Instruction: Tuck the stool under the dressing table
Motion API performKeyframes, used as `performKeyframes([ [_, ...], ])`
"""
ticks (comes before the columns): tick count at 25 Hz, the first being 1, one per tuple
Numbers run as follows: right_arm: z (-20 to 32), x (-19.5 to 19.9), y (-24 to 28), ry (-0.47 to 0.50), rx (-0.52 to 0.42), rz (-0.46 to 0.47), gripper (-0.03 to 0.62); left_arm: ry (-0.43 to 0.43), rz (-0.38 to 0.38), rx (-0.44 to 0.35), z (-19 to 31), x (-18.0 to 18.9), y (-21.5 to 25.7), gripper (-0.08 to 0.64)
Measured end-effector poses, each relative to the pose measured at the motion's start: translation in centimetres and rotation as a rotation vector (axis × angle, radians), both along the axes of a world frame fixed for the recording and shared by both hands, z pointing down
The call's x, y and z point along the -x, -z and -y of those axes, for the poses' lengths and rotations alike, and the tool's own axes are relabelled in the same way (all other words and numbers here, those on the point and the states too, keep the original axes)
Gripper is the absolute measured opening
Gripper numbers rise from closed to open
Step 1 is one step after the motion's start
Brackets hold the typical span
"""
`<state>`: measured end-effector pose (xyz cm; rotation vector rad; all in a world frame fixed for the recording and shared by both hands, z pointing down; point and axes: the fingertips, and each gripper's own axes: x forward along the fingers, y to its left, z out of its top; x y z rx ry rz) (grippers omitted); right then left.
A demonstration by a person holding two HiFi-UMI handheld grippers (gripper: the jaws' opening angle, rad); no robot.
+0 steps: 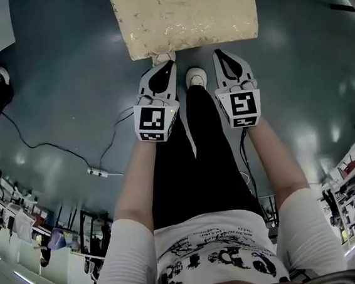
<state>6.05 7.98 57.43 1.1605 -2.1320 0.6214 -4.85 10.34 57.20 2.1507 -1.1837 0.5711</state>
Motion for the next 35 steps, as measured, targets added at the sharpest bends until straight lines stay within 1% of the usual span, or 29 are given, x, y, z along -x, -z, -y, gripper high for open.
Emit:
performKeyframes([
  [3,0.3,0.1,-1.1,-0.024,0.034,0.017,0.018,-0.003,0.017,-0.020,1.4,0.1,-0.7,0.020],
  [7,0.5,0.1,-1.5,-0.037,0.042,0.008,0.018,-0.002,-0.009,-0.001,2.1,0.4,-1.0,0.020],
  [10,1.1,0.1,-1.7,-0.064,0.038,0.006,0.018,0.001,0.015,0.011,2.0,0.6,-1.3,0.020],
  [13,1.5,0.2,-2.0,-0.117,0.053,0.007,0.018,0.019,0.027,0.032,2.0,0.7,-1.7,0.020],
  [16,1.4,0.3,-2.0,-0.121,0.049,0.005,0.018,0.026,0.026,0.029,2.4,0.8,-1.5,0.020],
  [19,1.1,0.5,-1.9,-0.125,0.053,0.030,0.017,0.046,0.033,0.036,2.2,1.0,-1.4,0.020],
  [21,1.0,0.6,-2.0,-0.156,0.061,0.056,0.017,0.062,0.038,0.036,2.2,1.1,-1.4,0.020],
  [23,1.5,0.5,-2.0,-0.184,0.064,0.059,0.017,0.074,0.042,0.028,2.7,1.1,-1.4,0.020],
  [27,4.4,0.7,-1.6,-0.218,0.063,0.060,0.017,0.091,0.037,0.014,5.7,1.3,-0.9,0.020],
  [32,9.6,1.2,-1.2,-0.189,0.038,0.056,0.017,0.110,0.028,-0.011,11.1,1.9,-0.6,0.021],
  [35,12.4,1.9,-1.6,-0.195,0.042,0.069,0.017,0.135,-0.018,0.007,14.0,2.6,-1.1,0.020],
])
